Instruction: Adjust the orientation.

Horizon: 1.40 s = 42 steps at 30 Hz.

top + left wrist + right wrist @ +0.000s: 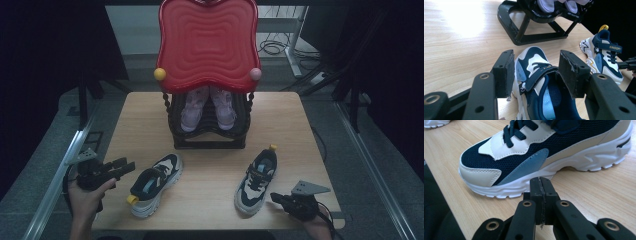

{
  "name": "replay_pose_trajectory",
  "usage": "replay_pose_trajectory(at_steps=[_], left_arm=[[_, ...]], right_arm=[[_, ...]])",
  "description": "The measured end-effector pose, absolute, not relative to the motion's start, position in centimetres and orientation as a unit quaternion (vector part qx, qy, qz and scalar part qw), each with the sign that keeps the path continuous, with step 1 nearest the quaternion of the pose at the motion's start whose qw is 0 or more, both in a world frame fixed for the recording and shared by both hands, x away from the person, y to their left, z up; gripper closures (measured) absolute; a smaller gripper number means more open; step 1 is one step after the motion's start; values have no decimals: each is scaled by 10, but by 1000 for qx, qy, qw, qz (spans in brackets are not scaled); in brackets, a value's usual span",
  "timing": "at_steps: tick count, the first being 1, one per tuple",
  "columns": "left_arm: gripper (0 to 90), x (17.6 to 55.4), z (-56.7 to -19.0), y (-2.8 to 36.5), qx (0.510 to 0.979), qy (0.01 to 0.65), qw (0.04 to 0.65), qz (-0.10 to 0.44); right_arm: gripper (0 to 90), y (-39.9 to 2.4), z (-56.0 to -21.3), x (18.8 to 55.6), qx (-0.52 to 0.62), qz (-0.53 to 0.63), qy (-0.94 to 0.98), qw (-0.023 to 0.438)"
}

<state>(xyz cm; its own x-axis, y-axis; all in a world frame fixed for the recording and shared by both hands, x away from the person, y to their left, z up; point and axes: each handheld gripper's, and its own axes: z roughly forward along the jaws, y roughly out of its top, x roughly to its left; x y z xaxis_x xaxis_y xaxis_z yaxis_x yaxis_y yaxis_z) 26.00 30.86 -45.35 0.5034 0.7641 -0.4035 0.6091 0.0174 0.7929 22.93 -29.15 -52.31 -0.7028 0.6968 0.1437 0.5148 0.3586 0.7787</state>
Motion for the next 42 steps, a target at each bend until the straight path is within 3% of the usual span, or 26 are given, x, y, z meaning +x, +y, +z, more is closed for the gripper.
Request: replay_pose_trajectory(at_steps=[42], left_arm=[[460,251,-443,308,699,485,518,90]], right_arm=[[900,-212,-524,234,316,419,845,104]])
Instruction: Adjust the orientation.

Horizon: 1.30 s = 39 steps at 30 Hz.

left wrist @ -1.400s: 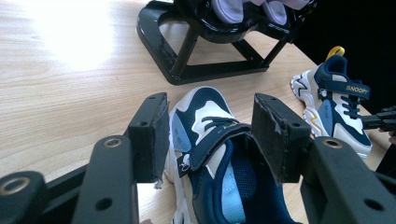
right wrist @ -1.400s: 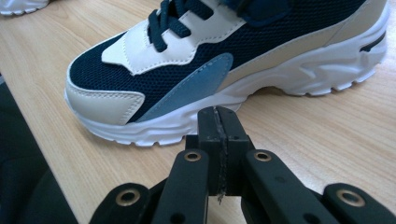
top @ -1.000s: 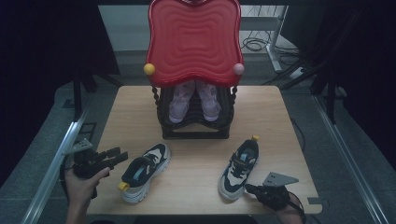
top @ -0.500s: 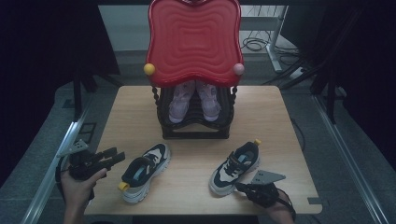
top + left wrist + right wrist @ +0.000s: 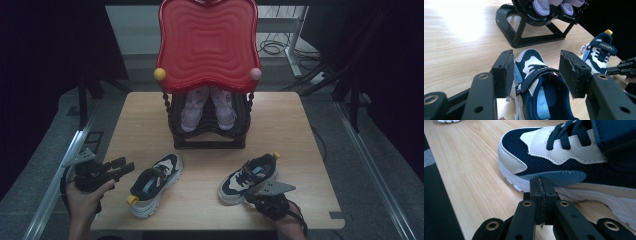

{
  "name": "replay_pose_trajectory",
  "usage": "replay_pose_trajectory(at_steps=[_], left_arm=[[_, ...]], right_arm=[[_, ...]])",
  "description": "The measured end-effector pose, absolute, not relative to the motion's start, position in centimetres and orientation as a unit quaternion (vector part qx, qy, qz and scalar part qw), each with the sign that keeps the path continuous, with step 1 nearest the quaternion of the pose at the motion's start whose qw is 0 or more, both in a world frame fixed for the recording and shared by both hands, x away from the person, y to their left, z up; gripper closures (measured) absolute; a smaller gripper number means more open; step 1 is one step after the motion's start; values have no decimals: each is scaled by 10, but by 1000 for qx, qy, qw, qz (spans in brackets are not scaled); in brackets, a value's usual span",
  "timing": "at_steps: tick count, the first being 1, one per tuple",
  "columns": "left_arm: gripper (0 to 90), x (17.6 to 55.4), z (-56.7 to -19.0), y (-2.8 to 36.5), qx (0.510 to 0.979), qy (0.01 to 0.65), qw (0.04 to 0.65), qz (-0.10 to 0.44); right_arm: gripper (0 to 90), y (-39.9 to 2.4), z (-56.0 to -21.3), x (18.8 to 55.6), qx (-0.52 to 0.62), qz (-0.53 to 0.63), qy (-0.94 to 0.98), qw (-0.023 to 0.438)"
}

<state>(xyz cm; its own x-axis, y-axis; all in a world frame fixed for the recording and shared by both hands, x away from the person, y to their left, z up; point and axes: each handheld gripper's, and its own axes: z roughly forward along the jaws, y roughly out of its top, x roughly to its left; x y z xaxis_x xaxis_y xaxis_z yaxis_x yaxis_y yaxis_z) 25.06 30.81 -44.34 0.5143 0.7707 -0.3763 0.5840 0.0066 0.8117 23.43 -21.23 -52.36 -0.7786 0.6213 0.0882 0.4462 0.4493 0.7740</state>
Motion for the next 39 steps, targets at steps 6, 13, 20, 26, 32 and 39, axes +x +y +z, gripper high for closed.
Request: replay_pose_trajectory(at_steps=[6,13,20,26,32,39], left_arm=[[460,250,-443,308,700,484,517,90],[460,251,-444,307,700,485,516,90],[460,250,-444,308,698,487,517,93],[460,250,-445,309,698,487,517,93],[460,250,-445,309,696,489,517,93],[459,251,-445,308,699,487,516,92]], right_arm=[[900,-200,-524,235,324,416,842,116],[900,-187,-525,237,332,416,837,130],[900,-178,-527,238,338,416,833,139],[900,-171,-528,240,342,417,830,143],[900,-167,-530,240,343,419,829,143],[900,-168,-523,233,331,434,827,139]])
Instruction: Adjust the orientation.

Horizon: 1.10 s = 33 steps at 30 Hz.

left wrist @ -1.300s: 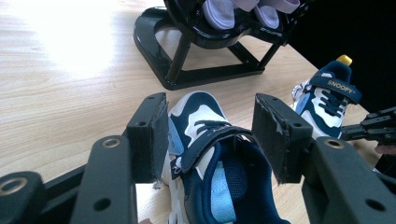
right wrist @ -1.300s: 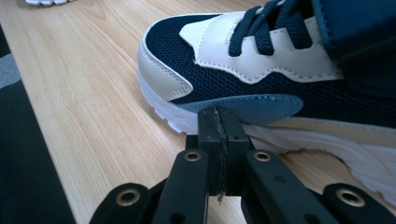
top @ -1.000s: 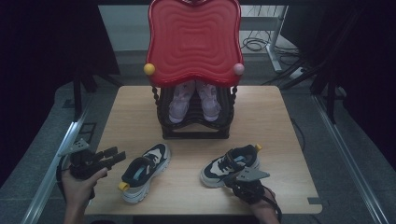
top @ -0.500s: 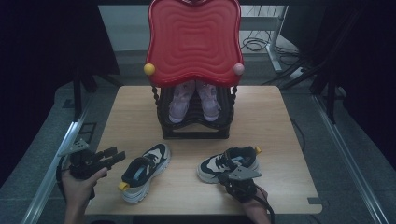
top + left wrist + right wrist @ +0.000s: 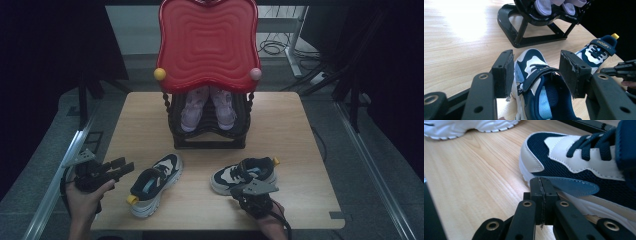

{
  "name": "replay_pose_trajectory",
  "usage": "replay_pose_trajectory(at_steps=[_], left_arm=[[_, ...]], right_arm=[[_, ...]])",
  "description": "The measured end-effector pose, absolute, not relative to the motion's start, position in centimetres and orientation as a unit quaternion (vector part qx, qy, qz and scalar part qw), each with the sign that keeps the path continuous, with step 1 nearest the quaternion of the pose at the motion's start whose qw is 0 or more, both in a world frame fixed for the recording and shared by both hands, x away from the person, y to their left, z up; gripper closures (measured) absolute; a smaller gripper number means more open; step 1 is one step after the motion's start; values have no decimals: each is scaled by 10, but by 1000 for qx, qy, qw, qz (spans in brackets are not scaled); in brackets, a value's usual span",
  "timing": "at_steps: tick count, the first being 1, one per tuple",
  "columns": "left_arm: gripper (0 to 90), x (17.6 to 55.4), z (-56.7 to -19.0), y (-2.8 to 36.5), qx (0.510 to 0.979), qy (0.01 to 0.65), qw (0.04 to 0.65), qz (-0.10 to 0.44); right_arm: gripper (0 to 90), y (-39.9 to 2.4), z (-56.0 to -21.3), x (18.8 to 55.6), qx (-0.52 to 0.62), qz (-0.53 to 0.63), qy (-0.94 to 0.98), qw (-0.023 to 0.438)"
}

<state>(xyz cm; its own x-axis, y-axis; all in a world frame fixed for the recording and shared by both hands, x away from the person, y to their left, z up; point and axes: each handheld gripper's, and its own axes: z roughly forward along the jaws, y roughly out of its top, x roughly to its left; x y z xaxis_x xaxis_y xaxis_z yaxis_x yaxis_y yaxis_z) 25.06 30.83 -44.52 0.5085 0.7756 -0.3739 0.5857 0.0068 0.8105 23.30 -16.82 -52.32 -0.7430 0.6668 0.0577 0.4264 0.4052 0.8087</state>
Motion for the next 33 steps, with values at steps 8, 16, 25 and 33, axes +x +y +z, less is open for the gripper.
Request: replay_pose_trajectory(at_steps=[8,16,25,33], left_arm=[[457,251,-446,310,697,489,515,94],[456,251,-446,310,696,491,515,93],[456,250,-448,308,697,494,512,92],[456,249,-449,311,695,497,511,94]], right_arm=[[900,-184,-505,222,332,458,811,147],[900,-214,-463,228,336,486,782,196],[900,-239,-431,270,356,503,755,226],[900,-264,-450,304,396,488,745,221]])
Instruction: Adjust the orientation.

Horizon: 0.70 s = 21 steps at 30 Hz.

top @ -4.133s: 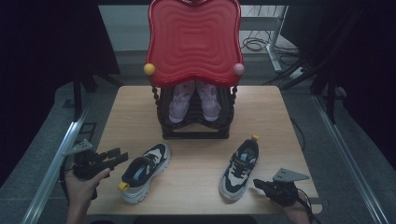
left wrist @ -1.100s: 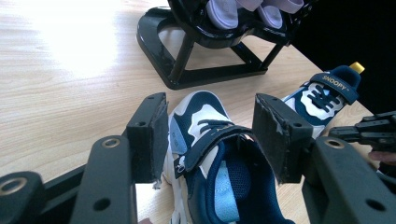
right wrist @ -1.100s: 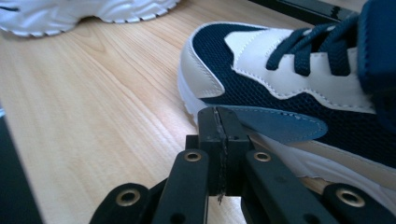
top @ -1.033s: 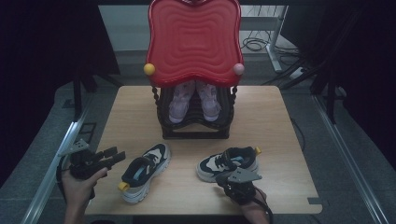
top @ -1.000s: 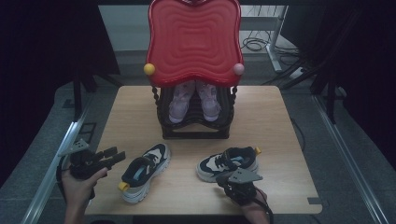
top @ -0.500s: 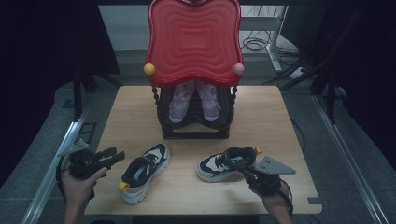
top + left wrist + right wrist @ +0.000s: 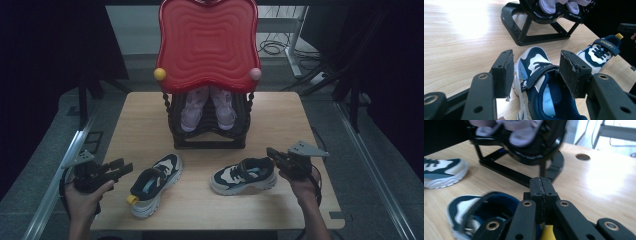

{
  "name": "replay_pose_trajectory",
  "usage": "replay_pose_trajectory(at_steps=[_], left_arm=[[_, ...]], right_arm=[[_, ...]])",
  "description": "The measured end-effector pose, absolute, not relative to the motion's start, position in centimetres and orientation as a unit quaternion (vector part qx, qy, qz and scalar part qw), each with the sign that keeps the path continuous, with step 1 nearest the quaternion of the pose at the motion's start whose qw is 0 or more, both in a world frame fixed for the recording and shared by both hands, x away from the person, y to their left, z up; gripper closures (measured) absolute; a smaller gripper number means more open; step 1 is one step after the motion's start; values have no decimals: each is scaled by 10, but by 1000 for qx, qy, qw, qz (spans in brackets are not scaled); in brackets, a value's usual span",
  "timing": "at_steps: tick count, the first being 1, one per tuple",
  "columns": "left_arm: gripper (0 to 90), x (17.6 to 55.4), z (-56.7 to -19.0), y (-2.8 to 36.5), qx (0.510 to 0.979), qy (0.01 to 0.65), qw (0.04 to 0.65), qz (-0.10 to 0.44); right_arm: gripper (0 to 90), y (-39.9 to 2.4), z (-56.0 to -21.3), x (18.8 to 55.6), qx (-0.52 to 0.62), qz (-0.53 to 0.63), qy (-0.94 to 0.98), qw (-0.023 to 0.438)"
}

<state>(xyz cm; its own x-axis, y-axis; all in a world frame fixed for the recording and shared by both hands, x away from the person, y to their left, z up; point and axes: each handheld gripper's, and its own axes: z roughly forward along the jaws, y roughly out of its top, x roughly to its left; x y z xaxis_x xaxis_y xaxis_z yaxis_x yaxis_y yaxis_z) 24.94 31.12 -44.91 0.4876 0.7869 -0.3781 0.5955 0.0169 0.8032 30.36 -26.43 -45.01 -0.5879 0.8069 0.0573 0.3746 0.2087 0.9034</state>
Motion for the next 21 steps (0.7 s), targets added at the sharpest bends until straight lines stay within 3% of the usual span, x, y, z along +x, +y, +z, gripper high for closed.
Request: replay_pose_trajectory(at_steps=[10,21], left_arm=[[456,251,-451,306,700,495,508,88],[456,252,-452,305,701,495,506,86]], right_arm=[[900,-298,-478,326,420,477,745,201],[900,-291,-493,338,407,465,767,172]])
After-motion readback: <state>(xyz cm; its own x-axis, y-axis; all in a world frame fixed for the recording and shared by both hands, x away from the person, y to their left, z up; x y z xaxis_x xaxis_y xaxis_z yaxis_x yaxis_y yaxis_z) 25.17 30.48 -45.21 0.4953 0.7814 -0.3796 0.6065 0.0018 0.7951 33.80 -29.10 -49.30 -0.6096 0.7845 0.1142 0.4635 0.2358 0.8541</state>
